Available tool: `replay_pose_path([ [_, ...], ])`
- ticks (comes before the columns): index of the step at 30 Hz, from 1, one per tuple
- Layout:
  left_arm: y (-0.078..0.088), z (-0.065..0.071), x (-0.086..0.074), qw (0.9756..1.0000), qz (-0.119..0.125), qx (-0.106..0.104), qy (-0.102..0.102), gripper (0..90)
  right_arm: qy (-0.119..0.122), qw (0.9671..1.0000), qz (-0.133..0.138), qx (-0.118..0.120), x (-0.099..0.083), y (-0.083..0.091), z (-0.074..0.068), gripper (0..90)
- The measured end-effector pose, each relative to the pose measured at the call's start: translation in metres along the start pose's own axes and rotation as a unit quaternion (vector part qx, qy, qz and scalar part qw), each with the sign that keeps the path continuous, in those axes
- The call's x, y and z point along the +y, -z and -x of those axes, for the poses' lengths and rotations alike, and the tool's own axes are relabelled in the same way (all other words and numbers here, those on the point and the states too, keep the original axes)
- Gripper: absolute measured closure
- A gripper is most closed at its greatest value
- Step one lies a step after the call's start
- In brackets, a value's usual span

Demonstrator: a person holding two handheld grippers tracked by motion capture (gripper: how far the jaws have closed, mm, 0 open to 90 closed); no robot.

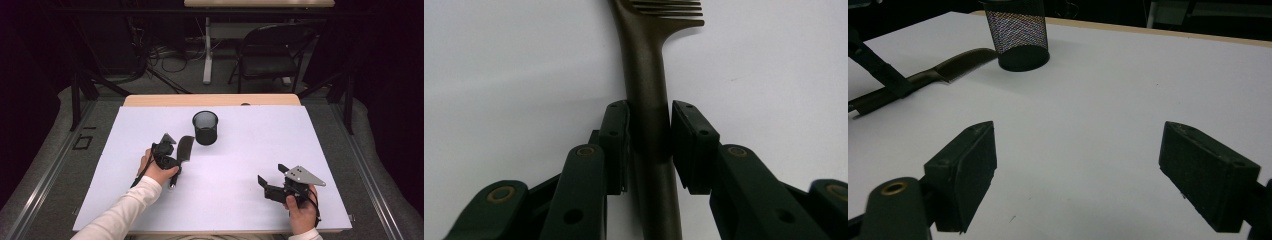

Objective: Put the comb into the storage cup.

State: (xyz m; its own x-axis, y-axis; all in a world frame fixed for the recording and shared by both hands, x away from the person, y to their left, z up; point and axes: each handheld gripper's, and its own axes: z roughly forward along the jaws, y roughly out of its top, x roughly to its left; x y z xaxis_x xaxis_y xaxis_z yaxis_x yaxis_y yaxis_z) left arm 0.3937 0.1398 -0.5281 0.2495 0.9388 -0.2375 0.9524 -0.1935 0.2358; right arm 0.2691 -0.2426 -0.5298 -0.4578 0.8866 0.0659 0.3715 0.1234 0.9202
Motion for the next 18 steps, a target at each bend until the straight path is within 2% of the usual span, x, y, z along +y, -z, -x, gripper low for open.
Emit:
replay_pose_path([
  [5,0.0002,-0.0009,0.0012,0.9998,-0.004,0.000,0.017,70.3,-0.001,1.0000,-0.001,0.000,0.0000,0.0000,-0.0001,15.3],
  [11,0.0005,-0.0053,0.0033,0.9988,-0.009,-0.014,0.045,71.9,0.000,1.0000,-0.001,0.000,0.0000,-0.0001,0.0000,15.3],
  [18,0.0006,-0.0070,0.0041,0.9985,-0.010,-0.018,0.051,72.5,0.001,1.0000,-0.001,0.000,0.0001,0.0000,0.0000,15.3],
])
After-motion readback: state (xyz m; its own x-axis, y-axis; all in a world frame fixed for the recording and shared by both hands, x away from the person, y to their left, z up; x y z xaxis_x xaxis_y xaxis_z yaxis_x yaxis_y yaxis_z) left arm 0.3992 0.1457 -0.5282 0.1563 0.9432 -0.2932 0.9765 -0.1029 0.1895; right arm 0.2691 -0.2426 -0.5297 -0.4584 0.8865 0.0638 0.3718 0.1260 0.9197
